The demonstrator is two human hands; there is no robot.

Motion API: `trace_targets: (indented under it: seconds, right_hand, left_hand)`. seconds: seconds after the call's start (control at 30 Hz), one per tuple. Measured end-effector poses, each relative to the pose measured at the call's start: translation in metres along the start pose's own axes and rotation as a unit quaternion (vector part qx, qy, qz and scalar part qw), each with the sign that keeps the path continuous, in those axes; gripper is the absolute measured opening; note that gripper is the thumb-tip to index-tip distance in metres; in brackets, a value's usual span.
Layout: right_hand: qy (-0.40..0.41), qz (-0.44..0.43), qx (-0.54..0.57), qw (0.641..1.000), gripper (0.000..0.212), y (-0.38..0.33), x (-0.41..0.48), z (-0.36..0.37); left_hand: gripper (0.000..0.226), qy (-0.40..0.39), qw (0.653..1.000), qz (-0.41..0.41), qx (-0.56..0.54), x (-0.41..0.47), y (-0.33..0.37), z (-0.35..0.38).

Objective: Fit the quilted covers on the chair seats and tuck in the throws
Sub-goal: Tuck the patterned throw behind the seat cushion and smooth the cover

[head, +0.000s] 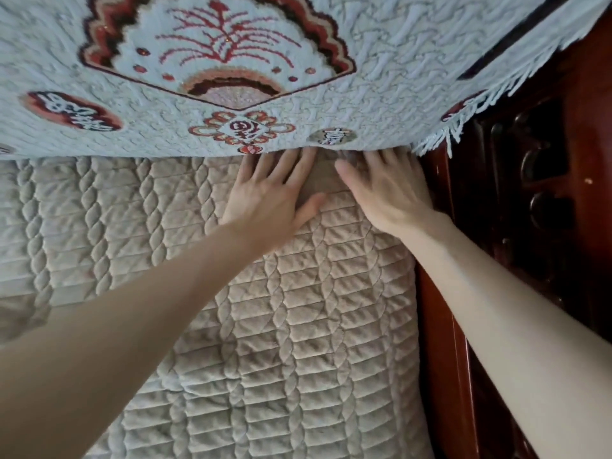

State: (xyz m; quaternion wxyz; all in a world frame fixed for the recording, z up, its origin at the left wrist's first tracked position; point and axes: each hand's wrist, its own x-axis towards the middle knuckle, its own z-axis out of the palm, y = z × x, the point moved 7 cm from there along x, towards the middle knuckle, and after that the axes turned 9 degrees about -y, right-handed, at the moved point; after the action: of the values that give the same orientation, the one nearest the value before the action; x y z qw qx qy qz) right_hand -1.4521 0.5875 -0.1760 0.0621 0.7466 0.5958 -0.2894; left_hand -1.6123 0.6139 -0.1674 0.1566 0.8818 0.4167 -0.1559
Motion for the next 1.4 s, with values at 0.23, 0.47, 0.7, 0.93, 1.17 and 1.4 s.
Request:
trace_targets:
  seconds: [0.23,0.47,0.7,0.93,1.17,1.4]
  right_hand:
    - [-0.029,-0.001,0.005,1.0,0.076,0.004,-0.001,-0.003]
    - [-0.005,0.008,0.08,0.997,0.073,-0.001,0.007,0.002]
    - [-0.02,0.03,0.154,0.987,0.089,0.009,-0.03,0.003]
    - [0.017,0.014,0.18,0.983,0.091,0.008,0.006,-0.003]
    - [0.003,0.008,0.252,0.968,0.08,0.016,-0.001,0.002]
    - [0.018,0.022,0.05,0.998,0.083,0.0,-0.02,0.006]
  left_hand:
    - [0.097,-0.079,0.992,-0.043,-0.085,0.041,-0.024,0.013]
    - [0.08,-0.054,0.998,-0.007,0.003,0.005,-0.002,0.004]
    - [0.073,-0.104,0.993,-0.032,-0.04,0.041,0.01,-0.009]
    - [0.082,-0.015,0.999,0.008,0.043,0.016,0.013,0.004]
    - [0.1,-0.126,0.991,-0.039,-0.016,0.047,0.004,-0.002]
    - [0.112,-0.046,0.999,-0.023,0.012,0.016,-0.005,-0.002]
